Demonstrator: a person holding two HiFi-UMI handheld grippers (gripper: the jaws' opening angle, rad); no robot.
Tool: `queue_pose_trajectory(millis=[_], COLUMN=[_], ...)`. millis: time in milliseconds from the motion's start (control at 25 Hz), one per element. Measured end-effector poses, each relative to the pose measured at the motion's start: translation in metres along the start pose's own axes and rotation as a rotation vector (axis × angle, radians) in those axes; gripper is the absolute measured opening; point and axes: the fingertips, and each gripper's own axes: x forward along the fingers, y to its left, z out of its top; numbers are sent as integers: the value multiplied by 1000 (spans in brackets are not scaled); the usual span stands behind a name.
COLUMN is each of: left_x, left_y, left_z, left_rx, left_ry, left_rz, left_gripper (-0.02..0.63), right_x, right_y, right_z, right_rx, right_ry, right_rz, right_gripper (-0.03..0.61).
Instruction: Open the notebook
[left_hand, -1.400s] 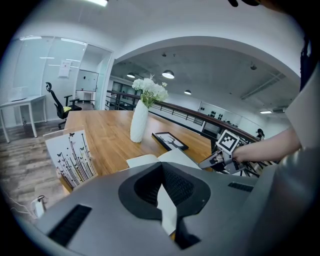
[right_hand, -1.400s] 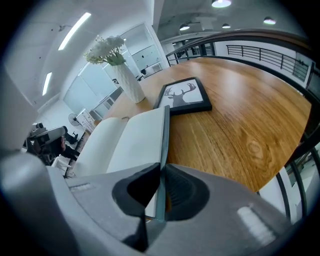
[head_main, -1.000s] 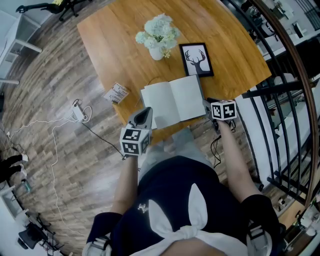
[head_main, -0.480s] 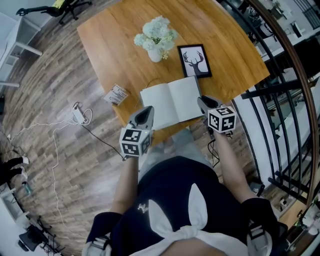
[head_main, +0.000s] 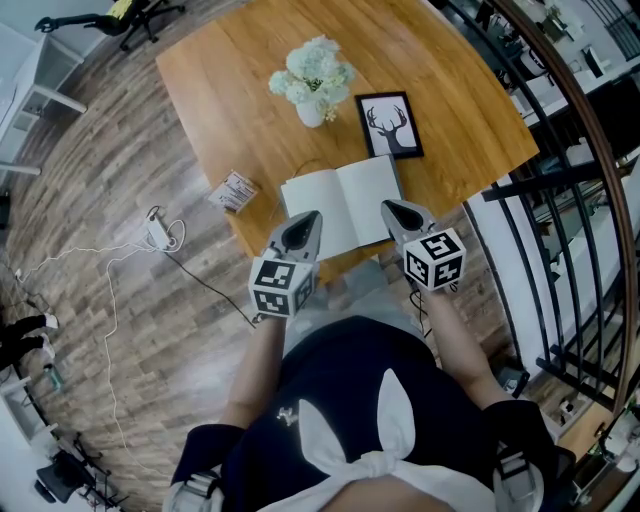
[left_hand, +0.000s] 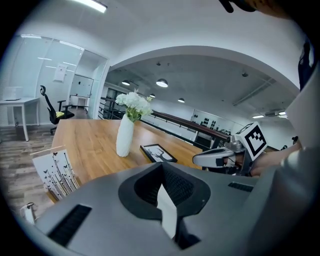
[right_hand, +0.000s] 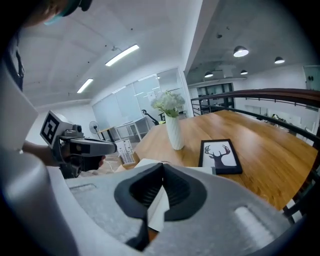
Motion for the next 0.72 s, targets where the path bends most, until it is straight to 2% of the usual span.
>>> queue_pose_trajectory(millis=[240,440,720], left_x=[5,9,13], left_y=[-23,-33,-36], left_z=[-3,-8,-7], left_rx=[5,22,27], left_ry=[14,21,36], left_rz=[-64,-96,-95], left_gripper=[17,17,17], right_x=[1,3,5], right_y=[28,42,48], right_z=[1,3,4], right_rx=[17,-15,-54], right_ry=[2,15,32], right_rz=[101,131,149], right_gripper=[-3,-3,-3])
